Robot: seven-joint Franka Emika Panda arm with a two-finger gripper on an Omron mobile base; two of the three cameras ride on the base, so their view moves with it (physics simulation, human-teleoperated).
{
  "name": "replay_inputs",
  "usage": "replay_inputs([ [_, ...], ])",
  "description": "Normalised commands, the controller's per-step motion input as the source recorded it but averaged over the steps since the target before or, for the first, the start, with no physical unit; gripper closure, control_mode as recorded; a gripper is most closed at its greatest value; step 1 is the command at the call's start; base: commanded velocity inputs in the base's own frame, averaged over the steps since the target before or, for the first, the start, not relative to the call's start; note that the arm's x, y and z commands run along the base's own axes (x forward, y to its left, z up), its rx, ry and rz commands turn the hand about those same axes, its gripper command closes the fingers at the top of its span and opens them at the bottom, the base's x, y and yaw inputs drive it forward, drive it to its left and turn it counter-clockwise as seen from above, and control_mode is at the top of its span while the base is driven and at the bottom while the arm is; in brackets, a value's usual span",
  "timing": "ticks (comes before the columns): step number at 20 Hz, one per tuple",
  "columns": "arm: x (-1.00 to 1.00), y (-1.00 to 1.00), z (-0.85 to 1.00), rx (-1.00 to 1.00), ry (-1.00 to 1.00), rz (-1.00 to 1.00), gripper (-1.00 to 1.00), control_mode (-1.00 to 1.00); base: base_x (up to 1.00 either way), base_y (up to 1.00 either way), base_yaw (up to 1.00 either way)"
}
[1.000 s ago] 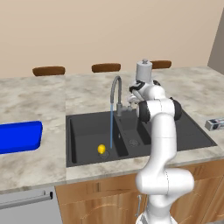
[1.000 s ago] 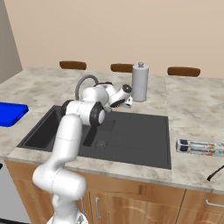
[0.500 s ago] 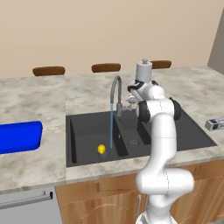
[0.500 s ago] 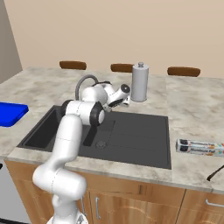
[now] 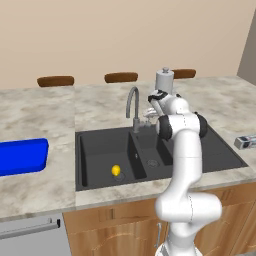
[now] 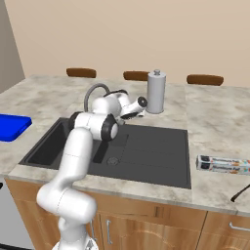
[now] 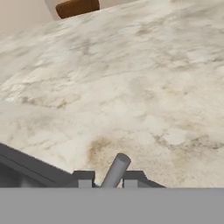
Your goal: Pick up all produce items and place them in the sink. Turn on the sink faucet to wash them. Then turn the sink off and put them in the tray.
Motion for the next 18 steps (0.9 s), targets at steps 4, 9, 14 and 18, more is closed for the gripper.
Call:
replay_inputs([
  [4, 0.14, 0.29, -0.14, 0.0, -0.03, 0.29, 1.0, -1.0, 0.0, 0.0, 0.0],
  [9, 0.07, 0.36, -0.08, 0.0, 0.0, 0.25, 1.0, -1.0, 0.0, 0.0, 0.0],
  [14, 0.01, 0.34, -0.05, 0.0, 0.0, 0.16, -1.0, -1.0, 0.0, 0.0, 0.0],
  [18, 0.04, 0.0, 0.05, 0.0, 0.0, 0.08, -1.0, -1.0, 0.0, 0.0, 0.0],
])
